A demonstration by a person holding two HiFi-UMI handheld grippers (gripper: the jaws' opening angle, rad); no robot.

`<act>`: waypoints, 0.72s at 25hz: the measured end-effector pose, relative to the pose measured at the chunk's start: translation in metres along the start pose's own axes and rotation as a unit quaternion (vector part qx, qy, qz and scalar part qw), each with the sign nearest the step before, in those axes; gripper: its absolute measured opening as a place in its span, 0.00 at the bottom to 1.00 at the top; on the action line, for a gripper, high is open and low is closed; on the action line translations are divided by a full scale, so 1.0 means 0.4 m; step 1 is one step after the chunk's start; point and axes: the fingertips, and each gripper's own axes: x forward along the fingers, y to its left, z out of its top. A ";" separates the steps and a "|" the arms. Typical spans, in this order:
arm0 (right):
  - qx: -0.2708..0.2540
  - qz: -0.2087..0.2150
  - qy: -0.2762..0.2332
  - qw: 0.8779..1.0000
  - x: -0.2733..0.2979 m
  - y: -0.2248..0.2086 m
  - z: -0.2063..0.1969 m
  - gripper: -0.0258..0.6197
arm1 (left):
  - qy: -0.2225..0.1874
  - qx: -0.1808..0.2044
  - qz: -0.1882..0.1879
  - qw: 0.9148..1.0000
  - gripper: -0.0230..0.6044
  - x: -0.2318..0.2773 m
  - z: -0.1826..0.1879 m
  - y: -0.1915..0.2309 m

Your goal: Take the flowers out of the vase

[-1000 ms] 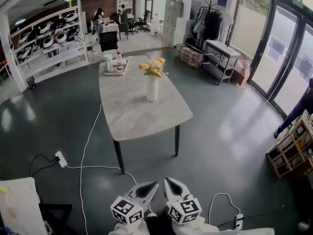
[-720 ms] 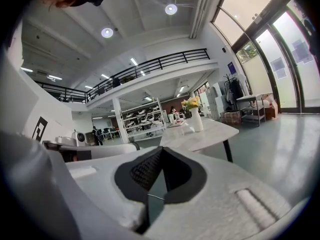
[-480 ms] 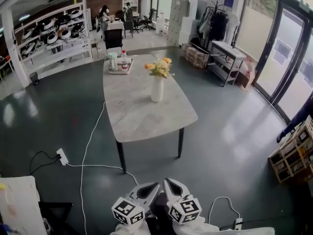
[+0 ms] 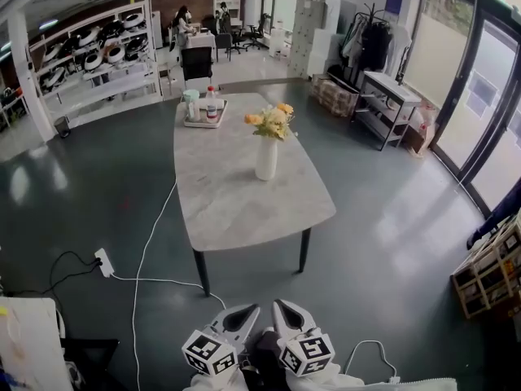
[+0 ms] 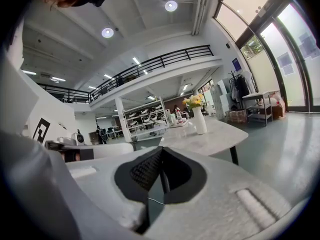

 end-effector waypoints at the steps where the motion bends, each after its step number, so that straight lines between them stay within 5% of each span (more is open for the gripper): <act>1: 0.002 0.001 0.000 1.000 0.011 -0.010 0.005 0.04 | 0.000 -0.002 0.002 1.000 0.04 0.013 0.005 0.008; 18: 0.008 0.037 0.004 0.999 0.214 -0.228 0.086 0.04 | -0.004 -0.002 0.016 1.000 0.04 0.296 0.054 0.135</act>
